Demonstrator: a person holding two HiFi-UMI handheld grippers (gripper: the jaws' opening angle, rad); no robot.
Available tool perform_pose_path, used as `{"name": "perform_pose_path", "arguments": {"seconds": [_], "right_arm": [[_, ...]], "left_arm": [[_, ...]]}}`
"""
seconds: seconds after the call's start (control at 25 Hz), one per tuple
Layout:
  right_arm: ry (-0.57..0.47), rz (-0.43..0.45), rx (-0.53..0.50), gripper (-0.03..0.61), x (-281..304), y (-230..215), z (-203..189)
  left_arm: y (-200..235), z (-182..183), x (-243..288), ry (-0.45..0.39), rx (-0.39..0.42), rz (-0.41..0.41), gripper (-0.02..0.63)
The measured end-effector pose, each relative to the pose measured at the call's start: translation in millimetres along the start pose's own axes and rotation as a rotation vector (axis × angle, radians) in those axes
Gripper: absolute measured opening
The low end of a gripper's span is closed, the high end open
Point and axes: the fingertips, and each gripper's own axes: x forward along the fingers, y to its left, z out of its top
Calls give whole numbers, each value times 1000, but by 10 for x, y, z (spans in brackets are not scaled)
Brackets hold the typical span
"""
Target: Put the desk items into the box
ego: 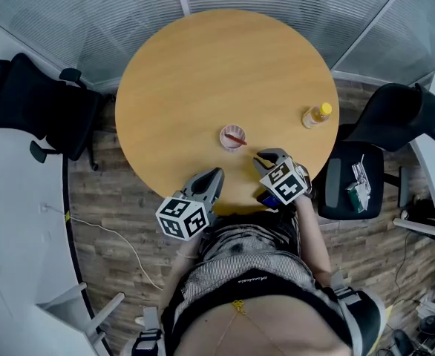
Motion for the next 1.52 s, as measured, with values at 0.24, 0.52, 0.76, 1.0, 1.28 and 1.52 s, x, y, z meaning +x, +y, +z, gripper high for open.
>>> {"name": "perform_pose_path", "arguments": {"seconds": [0.24, 0.52, 0.76, 1.0, 1.28, 1.52], "right_arm": [[-36, 6, -20, 37, -87, 16, 56], [-141, 98, -50, 32, -187, 264, 195], [-275, 141, -13, 32, -340, 359, 337], [-380, 148, -3, 26, -580, 343, 484], [-491, 154, -12, 26, -848, 352, 704], [-580, 136, -11, 26, -1057, 357, 930]], "left_arm": [[-54, -24, 60, 2, -10, -4, 18], [-160, -97, 157, 18, -10, -19, 18], [-273, -91, 234, 7, 9, -38, 18], [-393, -31, 260, -23, 28, -55, 18], [-527, 163, 226, -97, 77, -76, 18], [-658, 343, 150, -144, 148, -92, 18]]}}
